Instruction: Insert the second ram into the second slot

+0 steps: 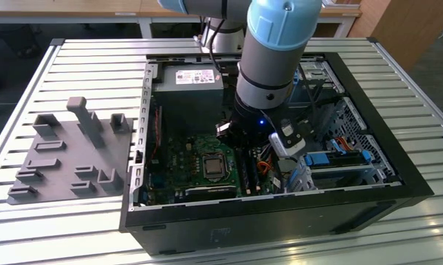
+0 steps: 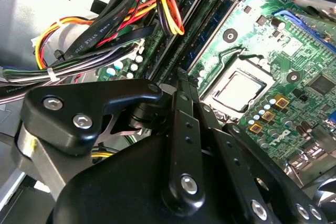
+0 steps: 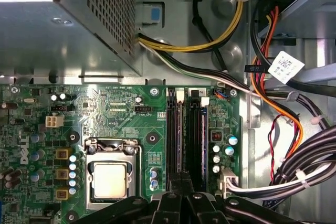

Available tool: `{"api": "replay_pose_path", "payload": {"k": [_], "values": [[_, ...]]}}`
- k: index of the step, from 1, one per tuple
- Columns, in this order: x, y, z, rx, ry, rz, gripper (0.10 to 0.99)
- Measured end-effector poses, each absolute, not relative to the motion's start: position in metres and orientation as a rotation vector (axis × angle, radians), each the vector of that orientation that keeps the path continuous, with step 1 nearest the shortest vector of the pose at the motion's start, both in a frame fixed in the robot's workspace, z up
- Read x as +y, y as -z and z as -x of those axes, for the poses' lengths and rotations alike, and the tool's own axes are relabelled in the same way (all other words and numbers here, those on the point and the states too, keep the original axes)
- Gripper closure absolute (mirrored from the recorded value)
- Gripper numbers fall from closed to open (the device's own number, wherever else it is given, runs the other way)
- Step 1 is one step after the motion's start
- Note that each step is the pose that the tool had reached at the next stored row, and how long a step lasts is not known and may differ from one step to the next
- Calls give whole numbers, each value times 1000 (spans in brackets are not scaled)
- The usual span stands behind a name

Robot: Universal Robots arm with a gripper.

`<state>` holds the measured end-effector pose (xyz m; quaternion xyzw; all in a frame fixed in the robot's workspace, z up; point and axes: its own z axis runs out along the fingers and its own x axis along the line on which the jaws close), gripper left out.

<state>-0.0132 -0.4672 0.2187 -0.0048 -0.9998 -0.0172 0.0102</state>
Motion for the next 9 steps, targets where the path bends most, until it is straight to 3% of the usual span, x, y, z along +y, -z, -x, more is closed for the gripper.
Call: {"api": "replay_pose_path", "payload": {"k": [9], "values": [[-467,-219,13,-3119,59,15,980]]}}
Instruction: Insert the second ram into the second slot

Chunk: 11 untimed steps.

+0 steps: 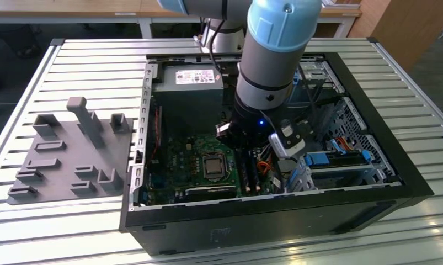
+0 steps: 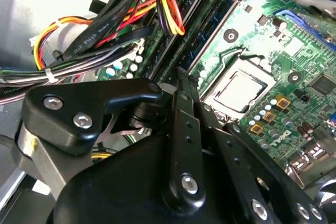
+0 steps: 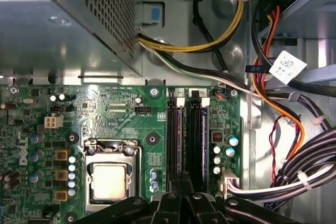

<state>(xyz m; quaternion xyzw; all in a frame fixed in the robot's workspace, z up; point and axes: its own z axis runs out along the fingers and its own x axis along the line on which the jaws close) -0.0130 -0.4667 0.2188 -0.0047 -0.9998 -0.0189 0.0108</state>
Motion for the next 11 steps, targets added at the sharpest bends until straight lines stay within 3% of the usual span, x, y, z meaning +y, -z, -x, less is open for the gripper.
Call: {"api": "replay_pose_path", "payload": {"k": [11], "values": [[-467,-233,13,-3118,54,15,980]]}}
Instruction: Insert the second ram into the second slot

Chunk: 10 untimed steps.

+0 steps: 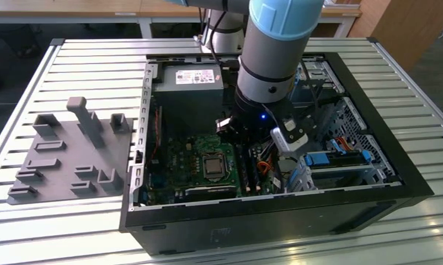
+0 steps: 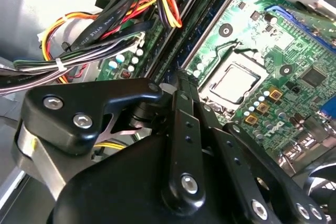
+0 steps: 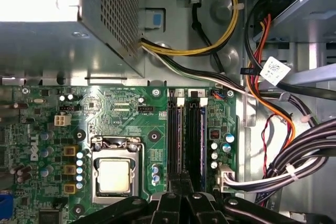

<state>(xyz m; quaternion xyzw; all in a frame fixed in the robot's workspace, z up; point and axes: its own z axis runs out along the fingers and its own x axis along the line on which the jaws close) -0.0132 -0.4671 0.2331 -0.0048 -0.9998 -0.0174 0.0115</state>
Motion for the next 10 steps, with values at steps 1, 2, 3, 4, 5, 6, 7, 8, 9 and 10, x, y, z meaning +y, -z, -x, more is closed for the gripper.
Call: {"api": "replay_pose_path", "payload": {"k": [1,2,3,4,5,6,7,8,9,10], "values": [[-467,-234,13,-3118,54,15,980],[-467,-235,13,-3118,54,15,980],[-467,-235,13,-3118,54,15,980],[-467,-236,13,-3118,54,15,980],[-467,-237,13,-3118,54,15,980],[-467,-239,13,-3118,54,15,980],[-467,-241,13,-3118,54,15,980],[-467,-242,13,-3118,54,15,980],[-467,-244,13,-3118,54,15,980],[-467,-245,13,-3118,54,15,980]]}}
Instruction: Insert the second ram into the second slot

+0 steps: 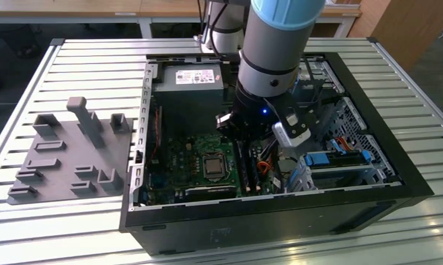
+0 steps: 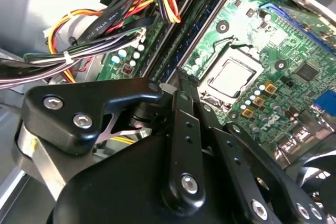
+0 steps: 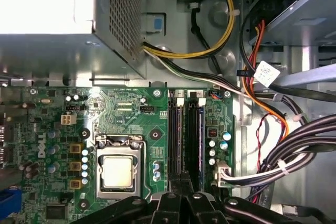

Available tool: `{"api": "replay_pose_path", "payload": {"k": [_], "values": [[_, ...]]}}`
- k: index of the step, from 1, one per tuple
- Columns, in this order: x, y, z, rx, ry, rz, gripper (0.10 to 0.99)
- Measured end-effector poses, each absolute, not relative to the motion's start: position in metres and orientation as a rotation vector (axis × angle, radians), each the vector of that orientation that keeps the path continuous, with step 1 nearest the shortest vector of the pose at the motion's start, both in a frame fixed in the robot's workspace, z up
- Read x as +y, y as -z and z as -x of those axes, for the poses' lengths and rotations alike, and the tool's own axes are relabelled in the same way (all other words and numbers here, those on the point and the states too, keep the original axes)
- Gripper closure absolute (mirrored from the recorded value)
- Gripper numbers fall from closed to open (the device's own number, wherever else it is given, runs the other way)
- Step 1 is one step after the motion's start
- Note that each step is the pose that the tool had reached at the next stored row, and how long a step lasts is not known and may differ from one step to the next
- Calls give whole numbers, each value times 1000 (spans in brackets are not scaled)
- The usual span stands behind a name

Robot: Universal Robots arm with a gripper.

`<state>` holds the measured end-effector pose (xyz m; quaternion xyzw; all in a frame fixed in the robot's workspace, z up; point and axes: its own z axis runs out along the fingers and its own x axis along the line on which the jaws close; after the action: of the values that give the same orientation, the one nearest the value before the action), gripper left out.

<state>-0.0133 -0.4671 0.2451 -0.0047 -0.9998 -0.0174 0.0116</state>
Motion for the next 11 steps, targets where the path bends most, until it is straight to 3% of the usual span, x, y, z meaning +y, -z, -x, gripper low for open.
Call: {"api": "replay_pose_path", "payload": {"k": [11], "values": [[-467,-253,13,-3118,54,15,980]]}}
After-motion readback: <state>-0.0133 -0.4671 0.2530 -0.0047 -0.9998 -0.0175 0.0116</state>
